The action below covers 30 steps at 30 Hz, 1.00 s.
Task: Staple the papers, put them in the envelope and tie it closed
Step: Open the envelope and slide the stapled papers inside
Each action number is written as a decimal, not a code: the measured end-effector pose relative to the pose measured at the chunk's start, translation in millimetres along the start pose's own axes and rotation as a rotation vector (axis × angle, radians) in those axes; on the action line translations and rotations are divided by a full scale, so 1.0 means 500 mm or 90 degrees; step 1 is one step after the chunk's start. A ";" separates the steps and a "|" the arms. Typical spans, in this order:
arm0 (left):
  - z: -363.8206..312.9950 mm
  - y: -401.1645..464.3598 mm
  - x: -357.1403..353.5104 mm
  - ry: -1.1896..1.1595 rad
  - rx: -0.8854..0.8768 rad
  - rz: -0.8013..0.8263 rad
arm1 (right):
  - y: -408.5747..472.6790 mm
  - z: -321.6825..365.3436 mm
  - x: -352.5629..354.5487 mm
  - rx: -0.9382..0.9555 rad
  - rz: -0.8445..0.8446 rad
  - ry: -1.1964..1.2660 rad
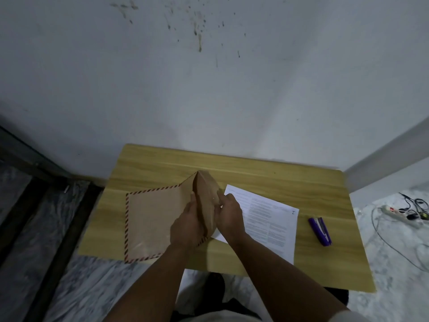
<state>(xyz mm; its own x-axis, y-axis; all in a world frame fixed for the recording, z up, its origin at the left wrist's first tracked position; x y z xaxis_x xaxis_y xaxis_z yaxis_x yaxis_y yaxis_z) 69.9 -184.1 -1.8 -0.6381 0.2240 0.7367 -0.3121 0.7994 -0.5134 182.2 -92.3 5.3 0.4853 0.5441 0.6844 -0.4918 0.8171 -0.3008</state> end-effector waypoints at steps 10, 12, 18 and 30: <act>0.010 0.019 0.020 0.024 0.026 0.011 | 0.005 -0.011 0.013 -0.067 0.078 0.080; 0.013 0.026 0.019 0.032 0.017 0.009 | 0.004 -0.028 0.034 -0.095 0.065 0.135; 0.014 0.045 0.024 0.034 0.035 0.009 | -0.005 -0.228 0.102 -0.307 -0.001 0.116; 0.066 0.073 0.029 0.031 0.079 0.019 | -0.114 -0.487 0.104 -0.622 -0.019 0.126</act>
<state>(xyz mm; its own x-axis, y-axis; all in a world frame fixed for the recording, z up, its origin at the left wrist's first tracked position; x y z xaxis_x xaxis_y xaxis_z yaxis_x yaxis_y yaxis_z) 25.8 -170.2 -24.2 -0.6144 0.2765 0.7390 -0.3796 0.7175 -0.5840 411.6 -64.2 -103.8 0.6435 0.4696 0.6044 0.2907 0.5805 -0.7606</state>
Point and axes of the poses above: each hand's wrist, its own y-axis towards the middle knuckle, its own x-axis out of the back of the hand, z = x × y, the point moved 6 cm from there along y, towards the middle knuckle, and after that the axes turned 12 degrees about z, right-handed, at the moved point
